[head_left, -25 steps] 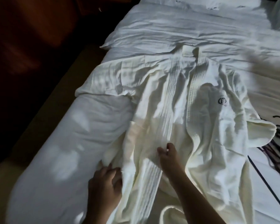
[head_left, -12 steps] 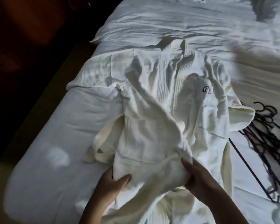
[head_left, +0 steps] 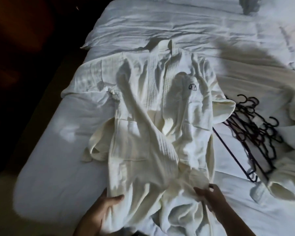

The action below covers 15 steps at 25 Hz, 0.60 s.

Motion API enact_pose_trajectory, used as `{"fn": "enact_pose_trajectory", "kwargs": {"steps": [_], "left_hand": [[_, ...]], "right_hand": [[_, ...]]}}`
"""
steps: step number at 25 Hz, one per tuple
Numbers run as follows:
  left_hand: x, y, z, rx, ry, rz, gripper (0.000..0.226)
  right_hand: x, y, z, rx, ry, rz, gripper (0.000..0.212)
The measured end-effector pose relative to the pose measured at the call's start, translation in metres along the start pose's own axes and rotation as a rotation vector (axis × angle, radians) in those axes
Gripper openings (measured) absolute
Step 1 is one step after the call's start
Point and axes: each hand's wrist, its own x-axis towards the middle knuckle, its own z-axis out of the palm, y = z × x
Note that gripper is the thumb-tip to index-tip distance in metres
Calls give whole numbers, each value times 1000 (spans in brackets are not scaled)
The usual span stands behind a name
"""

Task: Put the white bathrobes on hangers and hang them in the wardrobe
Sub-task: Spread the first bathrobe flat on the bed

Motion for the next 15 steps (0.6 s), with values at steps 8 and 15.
{"fn": "enact_pose_trajectory", "kwargs": {"steps": [8, 15], "left_hand": [[-30, 10, 29, -131, 0, -194, 56], [-45, 20, 56, -169, 104, -166, 35]], "right_hand": [[-52, -9, -18, 127, -210, 11, 22], [-44, -18, -124, -357, 31, -11, 31]]}}
